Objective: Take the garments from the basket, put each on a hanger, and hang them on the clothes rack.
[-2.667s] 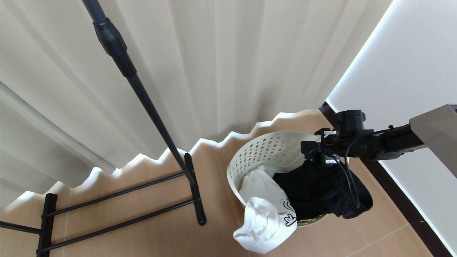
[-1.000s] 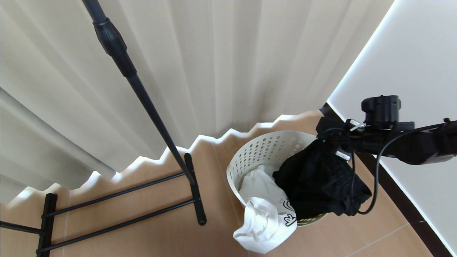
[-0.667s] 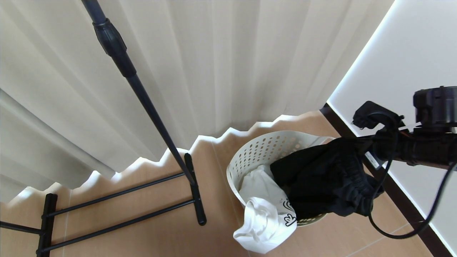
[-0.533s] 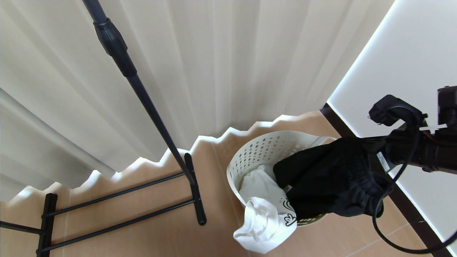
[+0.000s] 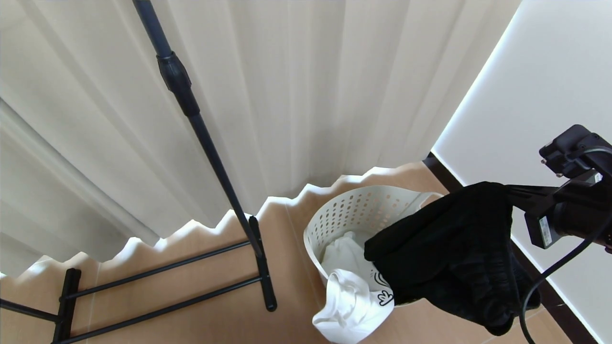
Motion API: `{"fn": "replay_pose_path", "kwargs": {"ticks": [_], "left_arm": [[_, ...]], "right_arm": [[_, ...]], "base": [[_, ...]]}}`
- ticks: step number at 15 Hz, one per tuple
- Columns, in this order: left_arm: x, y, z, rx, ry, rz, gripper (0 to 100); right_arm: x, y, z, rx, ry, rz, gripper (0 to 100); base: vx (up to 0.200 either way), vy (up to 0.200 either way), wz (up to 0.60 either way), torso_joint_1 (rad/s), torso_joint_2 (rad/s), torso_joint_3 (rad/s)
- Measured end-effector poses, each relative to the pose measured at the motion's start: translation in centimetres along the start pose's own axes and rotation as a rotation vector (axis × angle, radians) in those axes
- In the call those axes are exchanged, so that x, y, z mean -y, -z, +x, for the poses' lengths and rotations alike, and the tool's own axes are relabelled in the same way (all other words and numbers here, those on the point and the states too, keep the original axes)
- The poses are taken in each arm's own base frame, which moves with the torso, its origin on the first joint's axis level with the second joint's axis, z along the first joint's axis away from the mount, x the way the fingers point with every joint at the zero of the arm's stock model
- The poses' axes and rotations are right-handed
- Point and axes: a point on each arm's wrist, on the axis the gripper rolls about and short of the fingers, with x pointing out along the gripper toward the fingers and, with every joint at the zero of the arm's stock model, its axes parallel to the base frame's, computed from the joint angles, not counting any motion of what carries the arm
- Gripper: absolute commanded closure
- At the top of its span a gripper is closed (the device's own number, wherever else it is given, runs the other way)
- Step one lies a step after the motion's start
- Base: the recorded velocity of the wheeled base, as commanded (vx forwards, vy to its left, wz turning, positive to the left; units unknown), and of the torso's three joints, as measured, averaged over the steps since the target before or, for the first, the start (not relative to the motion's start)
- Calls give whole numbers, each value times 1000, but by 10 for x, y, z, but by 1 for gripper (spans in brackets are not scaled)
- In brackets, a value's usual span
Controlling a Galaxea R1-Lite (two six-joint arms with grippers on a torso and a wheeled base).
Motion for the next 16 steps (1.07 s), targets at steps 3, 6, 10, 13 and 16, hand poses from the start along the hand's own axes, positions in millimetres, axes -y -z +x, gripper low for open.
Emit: {"fn": "replay_pose_path", "kwargs": {"ticks": [3,6,10,13,16], "left_arm": [[0,0,0,-1,0,0,0],[0,0,0,0,0,0,0],[0,0,0,0,0,0,0],[0,0,0,0,0,0,0],[0,0,0,0,0,0,0]], "right_arm": [[3,4,6,-21,11,8,100],[4,3,13,-22,16,10,100],[4,3,22,-6,21,10,100],[3,5,26,-20,16,11,100],[3,6,27,-25,15,24,100]], "base": [[0,0,0,7,-40,162],[0,0,0,49,-349,-76],[0,0,0,107,-448,-138],[0,0,0,149,-470,-149],[0,0,0,160,-491,-131]]}}
